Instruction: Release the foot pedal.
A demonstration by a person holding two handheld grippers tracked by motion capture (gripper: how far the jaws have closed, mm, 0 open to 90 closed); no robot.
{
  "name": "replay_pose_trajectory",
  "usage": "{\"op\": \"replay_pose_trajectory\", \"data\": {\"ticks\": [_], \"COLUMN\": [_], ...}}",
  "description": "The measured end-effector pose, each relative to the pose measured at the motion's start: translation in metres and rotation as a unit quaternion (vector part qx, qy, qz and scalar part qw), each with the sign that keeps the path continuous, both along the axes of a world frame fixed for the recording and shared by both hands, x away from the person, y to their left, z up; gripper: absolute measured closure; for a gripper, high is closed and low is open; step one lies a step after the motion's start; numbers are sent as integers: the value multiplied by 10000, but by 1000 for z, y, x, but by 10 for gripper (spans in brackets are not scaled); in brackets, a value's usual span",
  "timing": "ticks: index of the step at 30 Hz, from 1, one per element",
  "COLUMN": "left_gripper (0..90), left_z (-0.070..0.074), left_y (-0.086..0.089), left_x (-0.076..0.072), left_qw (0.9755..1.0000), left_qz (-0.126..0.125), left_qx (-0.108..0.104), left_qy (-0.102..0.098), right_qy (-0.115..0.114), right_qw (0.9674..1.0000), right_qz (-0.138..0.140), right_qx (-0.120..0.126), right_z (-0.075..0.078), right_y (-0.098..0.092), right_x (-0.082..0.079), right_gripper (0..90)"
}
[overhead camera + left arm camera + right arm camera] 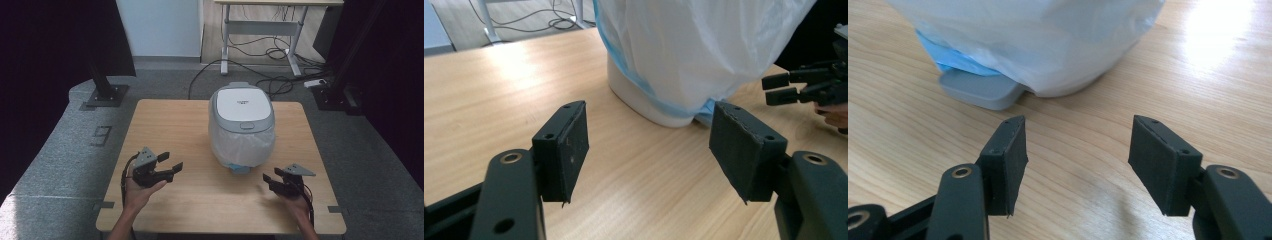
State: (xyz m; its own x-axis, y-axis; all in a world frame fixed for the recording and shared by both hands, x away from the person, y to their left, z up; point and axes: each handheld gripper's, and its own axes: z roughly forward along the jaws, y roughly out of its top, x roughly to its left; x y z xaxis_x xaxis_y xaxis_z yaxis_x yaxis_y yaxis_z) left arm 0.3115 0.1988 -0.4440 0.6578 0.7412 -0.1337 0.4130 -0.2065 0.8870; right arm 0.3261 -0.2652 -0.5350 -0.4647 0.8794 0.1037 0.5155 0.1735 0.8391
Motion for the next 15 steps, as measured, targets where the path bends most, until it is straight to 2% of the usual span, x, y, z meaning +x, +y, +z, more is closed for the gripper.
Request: {"op": "replay_pose_trajectory", "data": {"ticks": [3,15], "left_gripper": [321,301], "left_z": [-6,-19], "left_y": [0,-1], "left_x": [-1,2], "left_qw": [9999,9997], "left_qz": [39,66], "left_qx": [121,191], "left_qy": [5,137], "right_qy": [14,74], "right_qw": [10000,9998], "right_qz": [-47,-84], "right_qx": [-2,-182], "right_z": [-1,-4], "right_y": [-2,-3], "right_x": [2,5], "right_gripper": [391,377]}}
